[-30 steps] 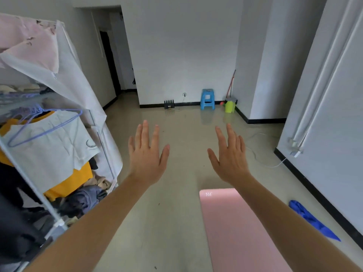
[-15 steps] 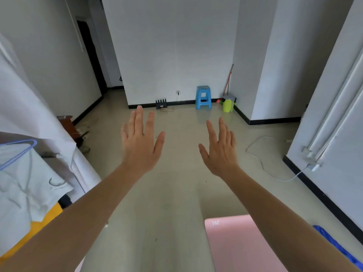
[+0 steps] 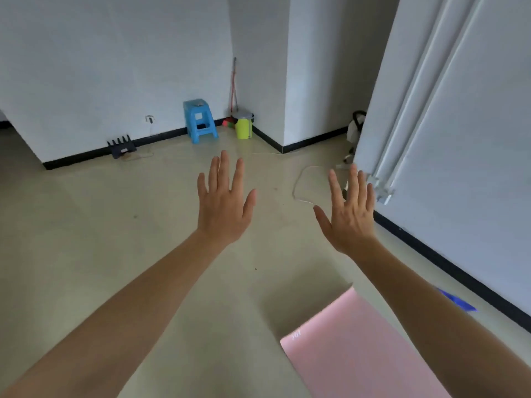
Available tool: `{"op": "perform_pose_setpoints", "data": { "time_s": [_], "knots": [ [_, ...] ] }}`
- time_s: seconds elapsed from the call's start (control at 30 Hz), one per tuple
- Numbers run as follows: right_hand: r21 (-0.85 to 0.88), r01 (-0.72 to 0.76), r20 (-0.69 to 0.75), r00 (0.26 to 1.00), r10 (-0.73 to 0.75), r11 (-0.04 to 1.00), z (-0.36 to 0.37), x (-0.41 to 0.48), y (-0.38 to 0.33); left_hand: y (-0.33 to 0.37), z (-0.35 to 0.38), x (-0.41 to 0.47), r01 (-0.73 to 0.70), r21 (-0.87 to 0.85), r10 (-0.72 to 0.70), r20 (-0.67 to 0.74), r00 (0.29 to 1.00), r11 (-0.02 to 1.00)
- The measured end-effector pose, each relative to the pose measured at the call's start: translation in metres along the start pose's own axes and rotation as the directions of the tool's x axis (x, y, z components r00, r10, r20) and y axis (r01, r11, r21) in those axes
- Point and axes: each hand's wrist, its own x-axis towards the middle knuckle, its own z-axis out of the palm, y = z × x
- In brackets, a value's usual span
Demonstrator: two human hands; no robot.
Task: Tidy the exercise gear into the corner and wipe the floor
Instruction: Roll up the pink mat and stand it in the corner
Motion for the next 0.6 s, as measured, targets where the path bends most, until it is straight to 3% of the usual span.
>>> {"op": "perform_pose_setpoints", "data": {
  "time_s": [0.2, 0.43, 0.6],
  "knots": [
    [-0.127, -0.33, -0.006, 0.943, 0.332, 0.935, 0.036, 0.005, 0.102, 0.088, 0.103, 0.126, -0.37, -0.17, 0.385, 0.061, 0.921, 0.913],
    [-0.173, -0.685, -0.013, 0.72, 0.694, 0.708, 0.099, 0.027, 0.2, 0.204, 0.203, 0.221, -0.585, -0.297, 0.64, 0.138, 0.756, 0.755],
    [-0.214, -0.784, -0.017, 0.6, 0.8, 0.583, 0.1, 0.048, 0.233, 0.273, 0.232, 0.283, -0.75, -0.346, 0.813, 0.072, 0.578, 0.564]
  ]
}}
